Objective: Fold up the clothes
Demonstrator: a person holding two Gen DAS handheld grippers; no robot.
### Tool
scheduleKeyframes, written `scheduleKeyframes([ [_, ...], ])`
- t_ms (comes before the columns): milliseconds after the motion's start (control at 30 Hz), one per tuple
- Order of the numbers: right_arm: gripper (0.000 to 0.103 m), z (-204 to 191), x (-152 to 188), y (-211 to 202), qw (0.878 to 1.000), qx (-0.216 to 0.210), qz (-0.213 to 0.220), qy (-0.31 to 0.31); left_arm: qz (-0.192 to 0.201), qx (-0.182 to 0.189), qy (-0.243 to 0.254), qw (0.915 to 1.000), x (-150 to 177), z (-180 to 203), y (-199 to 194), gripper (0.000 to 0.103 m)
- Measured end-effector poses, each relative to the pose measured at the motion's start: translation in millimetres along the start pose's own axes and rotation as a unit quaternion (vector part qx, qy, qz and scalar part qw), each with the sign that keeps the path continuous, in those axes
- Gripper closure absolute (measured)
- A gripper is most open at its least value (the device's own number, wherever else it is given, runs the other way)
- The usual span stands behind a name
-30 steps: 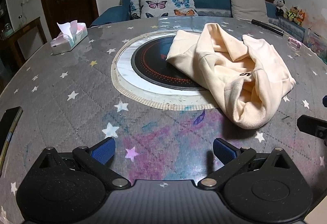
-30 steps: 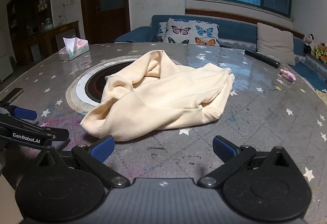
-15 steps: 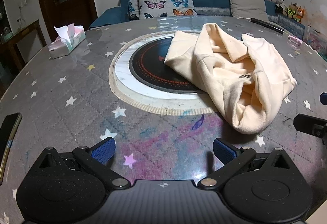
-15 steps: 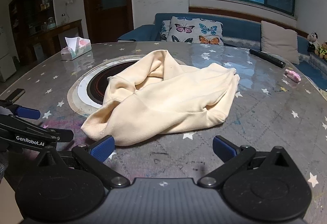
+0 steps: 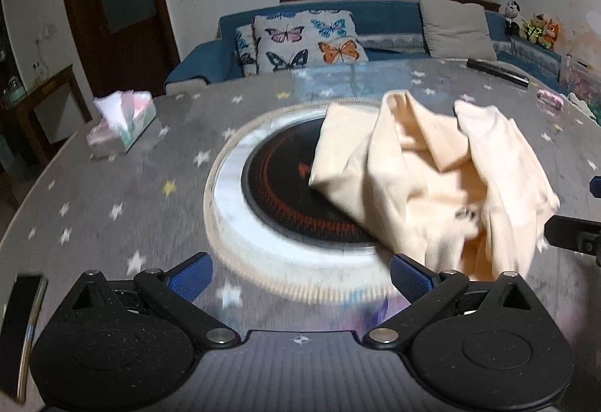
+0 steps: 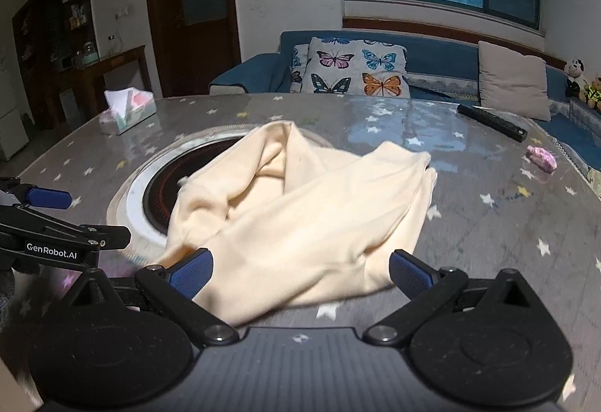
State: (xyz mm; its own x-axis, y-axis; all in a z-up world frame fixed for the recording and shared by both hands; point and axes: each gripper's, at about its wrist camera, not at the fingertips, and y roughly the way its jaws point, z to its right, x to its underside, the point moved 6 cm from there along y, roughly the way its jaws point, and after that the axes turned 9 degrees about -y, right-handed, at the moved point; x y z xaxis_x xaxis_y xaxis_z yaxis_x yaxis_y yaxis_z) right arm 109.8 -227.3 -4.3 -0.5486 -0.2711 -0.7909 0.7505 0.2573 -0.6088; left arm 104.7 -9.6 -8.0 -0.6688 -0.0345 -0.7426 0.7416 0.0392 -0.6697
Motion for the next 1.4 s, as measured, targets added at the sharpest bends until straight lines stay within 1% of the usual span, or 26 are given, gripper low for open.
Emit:
scheduleKeyframes([
  [167, 0.009, 15.7, -17.0, 21.6, 1.000, 0.002, -0.005, 0.021, 0.009, 0.017, 0.014, 0.9997, -31.0, 14.2, 20.1, 0.017],
  [267, 0.014, 23.2, -26.5, 34.4, 1.000, 0.001, -0.008, 0.029, 0.011, 0.033, 0.023, 0.9991, -51.7, 26.0, 36.2, 0.023],
  [333, 0.018, 25.5, -32.5, 44.3, 0.999, -0.001, -0.012, 0.030, 0.013, 0.046, 0.031, 0.9984, -65.6, 35.0, 48.5, 0.023],
  [433, 0.022, 25.3, -38.4, 58.7, 0.999, -0.007, -0.021, 0.029, 0.012, 0.056, 0.047, 0.9973, -82.0, 49.9, 68.8, 0.023],
  [500, 0.025, 24.7, -41.2, 68.6, 0.999, -0.011, -0.029, 0.029, 0.005, 0.065, 0.055, 0.9964, -87.8, 58.0, 83.8, 0.023],
  [600, 0.026, 23.8, -43.7, 80.6, 0.999, -0.019, -0.039, 0.032, -0.012, 0.075, 0.064, 0.9950, -92.0, 67.7, 106.1, 0.025],
  [633, 0.027, 22.9, -43.9, 85.2, 0.998, -0.020, -0.042, 0.032, -0.018, 0.077, 0.065, 0.9947, -91.9, 70.1, 113.3, 0.033],
  [667, 0.028, 21.9, -43.8, 89.5, 0.998, -0.021, -0.046, 0.033, -0.025, 0.080, 0.065, 0.9944, -91.0, 71.7, 120.2, 0.049],
  [700, 0.030, 21.0, -43.1, 93.3, 0.998, -0.022, -0.050, 0.032, -0.034, 0.084, 0.064, 0.9938, -89.7, 73.3, 126.6, 0.059],
  [733, 0.034, 19.9, -42.2, 97.2, 0.998, -0.023, -0.055, 0.031, -0.044, 0.094, 0.059, 0.9928, -88.1, 74.7, 131.1, 0.080],
  [767, 0.036, 19.0, -40.6, 99.7, 0.998, -0.024, -0.060, 0.029, -0.054, 0.106, 0.053, 0.9915, -86.4, 75.8, 134.6, 0.091],
  [800, 0.040, 18.1, -38.5, 101.3, 0.997, -0.024, -0.064, 0.027, -0.056, 0.115, 0.047, 0.9906, -85.7, 75.7, 134.6, 0.094],
  [833, 0.047, 17.2, -36.5, 102.9, 0.997, -0.025, -0.069, 0.024, -0.051, 0.119, 0.045, 0.9905, -84.8, 74.8, 131.5, 0.097],
  [867, 0.051, 17.1, -34.6, 103.3, 0.997, -0.026, -0.072, 0.024, -0.044, 0.118, 0.045, 0.9910, -83.9, 73.2, 127.3, 0.098],
  [900, 0.060, 17.5, -32.7, 103.0, 0.997, -0.027, -0.074, 0.025, -0.037, 0.115, 0.043, 0.9917, -83.3, 70.4, 122.7, 0.098],
  [933, 0.071, 19.6, -30.8, 102.5, 0.996, -0.026, -0.077, 0.027, -0.030, 0.112, 0.041, 0.9924, -83.5, 66.7, 117.2, 0.099],
  [967, 0.076, 21.5, -29.1, 101.1, 0.996, -0.025, -0.078, 0.030, -0.025, 0.109, 0.036, 0.9931, -83.7, 62.0, 111.9, 0.099],
  [1033, 0.093, 23.2, -25.3, 92.5, 0.996, -0.023, -0.076, 0.030, -0.017, 0.101, 0.022, 0.9945, -83.1, 48.1, 99.7, 0.099],
  [1133, 0.100, 25.4, -21.0, 76.9, 0.997, -0.015, -0.067, 0.027, -0.006, 0.090, -0.003, 0.9959, -79.9, 22.5, 79.5, 0.099],
  [1267, 0.101, 30.9, -16.6, 51.9, 0.998, -0.016, -0.053, 0.036, 0.008, 0.072, -0.034, 0.9968, -70.3, -13.6, 49.6, 0.099],
  [1400, 0.101, 37.6, -12.7, 20.8, 0.998, -0.022, -0.035, 0.050, 0.013, 0.054, -0.064, 0.9964, -50.8, -48.7, 17.1, 0.100],
])
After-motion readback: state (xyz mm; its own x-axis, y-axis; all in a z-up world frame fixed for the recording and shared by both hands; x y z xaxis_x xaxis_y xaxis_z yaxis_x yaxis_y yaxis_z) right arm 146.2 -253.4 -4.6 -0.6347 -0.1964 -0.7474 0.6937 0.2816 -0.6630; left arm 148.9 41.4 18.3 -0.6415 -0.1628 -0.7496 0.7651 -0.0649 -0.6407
